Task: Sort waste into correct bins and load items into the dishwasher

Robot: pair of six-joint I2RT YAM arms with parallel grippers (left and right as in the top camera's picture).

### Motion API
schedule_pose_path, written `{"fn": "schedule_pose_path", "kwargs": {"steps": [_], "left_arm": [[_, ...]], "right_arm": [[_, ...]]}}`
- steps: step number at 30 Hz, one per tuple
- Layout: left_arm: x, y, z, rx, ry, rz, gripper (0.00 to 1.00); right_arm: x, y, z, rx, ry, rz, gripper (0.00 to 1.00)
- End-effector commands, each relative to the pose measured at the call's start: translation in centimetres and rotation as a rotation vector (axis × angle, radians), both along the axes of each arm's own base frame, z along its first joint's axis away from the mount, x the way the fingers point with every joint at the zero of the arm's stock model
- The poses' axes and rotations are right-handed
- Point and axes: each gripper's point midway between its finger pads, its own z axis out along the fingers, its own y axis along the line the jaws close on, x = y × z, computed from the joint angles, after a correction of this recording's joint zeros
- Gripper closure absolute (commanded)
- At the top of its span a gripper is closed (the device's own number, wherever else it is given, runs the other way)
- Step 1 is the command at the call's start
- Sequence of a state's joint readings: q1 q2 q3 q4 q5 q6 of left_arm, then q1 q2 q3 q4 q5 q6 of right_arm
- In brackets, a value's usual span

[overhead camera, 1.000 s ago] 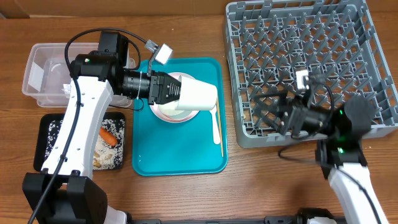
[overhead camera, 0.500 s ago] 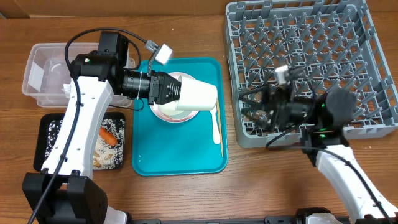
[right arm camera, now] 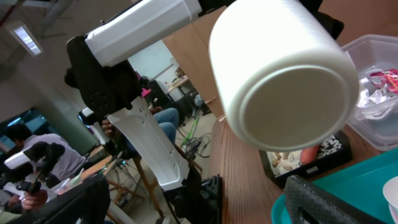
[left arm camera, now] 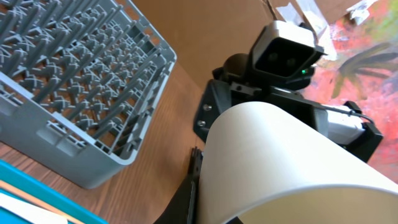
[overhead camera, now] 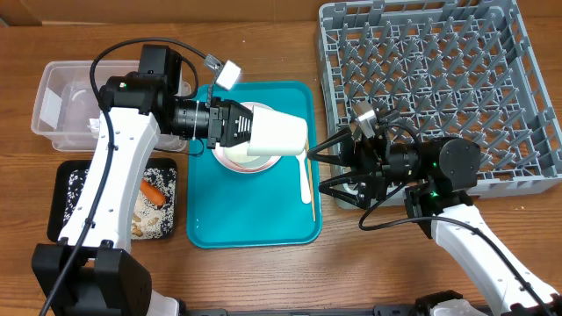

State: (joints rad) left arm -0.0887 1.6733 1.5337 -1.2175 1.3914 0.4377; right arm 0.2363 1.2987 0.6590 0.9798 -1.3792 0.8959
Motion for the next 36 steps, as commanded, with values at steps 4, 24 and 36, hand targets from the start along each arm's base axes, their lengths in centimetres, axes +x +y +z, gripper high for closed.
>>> {"fn": "schedule_pose_path", "kwargs": {"steps": [4,24,36], "left_arm": [[-1.8,-1.3,1.9,-0.049,-0.042,-0.060,0.96],[-3.8,-3.6,0.8,0.012,-0.025,-0.138,0.96],[-3.8,-3.6,0.8,0.012,-0.026,-0.138,0.96]], "right_arm": [[0.6,0.2,0.3,0.014,-0.072,-0.017,0.05],[0.3,0.4,2.0,0.064,-0.140,-0.038,0.09],[-0.1,1.6,2.0,0.079,-0.162,-0.031,0.09]]}}
